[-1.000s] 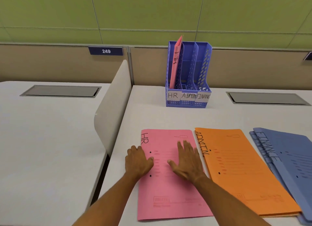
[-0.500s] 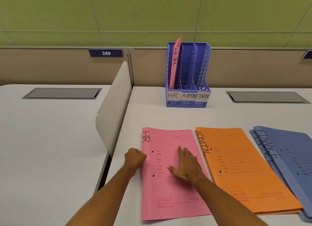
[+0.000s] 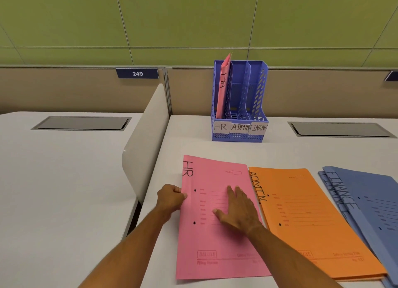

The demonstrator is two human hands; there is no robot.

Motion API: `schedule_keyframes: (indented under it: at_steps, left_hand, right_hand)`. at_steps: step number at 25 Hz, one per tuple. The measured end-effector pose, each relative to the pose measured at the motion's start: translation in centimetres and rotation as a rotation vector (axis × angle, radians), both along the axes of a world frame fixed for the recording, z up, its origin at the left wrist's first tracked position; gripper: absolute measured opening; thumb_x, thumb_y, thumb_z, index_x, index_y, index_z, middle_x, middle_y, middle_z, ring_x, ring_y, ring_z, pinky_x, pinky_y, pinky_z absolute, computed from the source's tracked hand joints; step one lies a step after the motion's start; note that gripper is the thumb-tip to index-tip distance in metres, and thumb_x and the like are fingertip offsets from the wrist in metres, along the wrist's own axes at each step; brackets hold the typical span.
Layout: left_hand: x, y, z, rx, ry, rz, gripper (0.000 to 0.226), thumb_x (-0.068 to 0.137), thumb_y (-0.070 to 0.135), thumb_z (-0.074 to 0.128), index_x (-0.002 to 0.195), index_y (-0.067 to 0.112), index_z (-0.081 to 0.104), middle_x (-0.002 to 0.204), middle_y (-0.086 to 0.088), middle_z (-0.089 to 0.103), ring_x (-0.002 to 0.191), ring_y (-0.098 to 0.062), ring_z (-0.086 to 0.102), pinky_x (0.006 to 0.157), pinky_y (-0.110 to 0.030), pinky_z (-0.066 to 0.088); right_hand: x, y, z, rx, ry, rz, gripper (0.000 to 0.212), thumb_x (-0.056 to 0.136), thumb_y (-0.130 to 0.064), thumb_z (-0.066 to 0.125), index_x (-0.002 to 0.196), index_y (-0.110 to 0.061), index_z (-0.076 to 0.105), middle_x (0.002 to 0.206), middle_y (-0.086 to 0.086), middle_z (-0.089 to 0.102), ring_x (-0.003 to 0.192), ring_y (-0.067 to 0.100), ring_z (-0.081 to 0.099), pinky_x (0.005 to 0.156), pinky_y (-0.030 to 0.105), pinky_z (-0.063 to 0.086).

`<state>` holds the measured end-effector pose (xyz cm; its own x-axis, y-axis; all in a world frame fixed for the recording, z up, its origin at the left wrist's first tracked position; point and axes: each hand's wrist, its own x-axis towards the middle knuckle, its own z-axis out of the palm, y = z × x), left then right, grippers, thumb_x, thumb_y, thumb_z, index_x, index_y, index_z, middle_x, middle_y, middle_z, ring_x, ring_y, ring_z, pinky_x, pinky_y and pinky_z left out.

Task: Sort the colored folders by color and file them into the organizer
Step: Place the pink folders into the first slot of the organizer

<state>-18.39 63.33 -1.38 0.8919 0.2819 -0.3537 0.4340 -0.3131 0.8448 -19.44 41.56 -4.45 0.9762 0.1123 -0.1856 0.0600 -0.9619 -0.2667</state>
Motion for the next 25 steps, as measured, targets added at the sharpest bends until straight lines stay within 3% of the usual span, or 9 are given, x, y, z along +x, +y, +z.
schedule_keyframes:
  at_steps: [10, 18, 25]
  left_hand:
    - [3.5, 0.2, 6.9, 0.120, -0.266, 0.091, 0.004, 0.079, 0.005, 0.063, 0.079, 0.007, 0.066, 0.077, -0.004, 0.067, 0.075, -0.021, 0.066, 0.069, -0.032, 0.057]
    - [6.1, -0.7, 10.9, 0.201, -0.435, 0.151, 0.003, 0.084, 0.014, 0.064, 0.083, 0.016, 0.062, 0.080, 0.000, 0.065, 0.079, -0.020, 0.066, 0.078, -0.040, 0.058]
    - [7.3, -2.3, 14.1, 0.268, -0.620, 0.129, 0.008, 0.089, 0.012, 0.063, 0.092, 0.018, 0.059, 0.085, 0.001, 0.064, 0.075, -0.015, 0.062, 0.074, -0.034, 0.057]
  right_hand:
    - [4.8, -0.1, 7.2, 0.021, -0.289, 0.037, 0.090, 0.083, -0.063, 0.046, 0.151, -0.013, 0.014, 0.158, 0.018, 0.013, 0.145, 0.031, 0.017, 0.117, 0.044, 0.023]
    - [9.4, -1.1, 13.0, 0.092, -0.443, 0.012, 0.087, 0.086, -0.054, 0.050, 0.152, -0.014, 0.010, 0.159, 0.017, 0.012, 0.145, 0.033, 0.016, 0.115, 0.046, 0.024]
    - [14.4, -1.8, 20.3, 0.219, -0.680, -0.032, 0.075, 0.092, -0.032, 0.057, 0.151, -0.010, 0.017, 0.157, 0.017, 0.019, 0.143, 0.033, 0.023, 0.112, 0.045, 0.029]
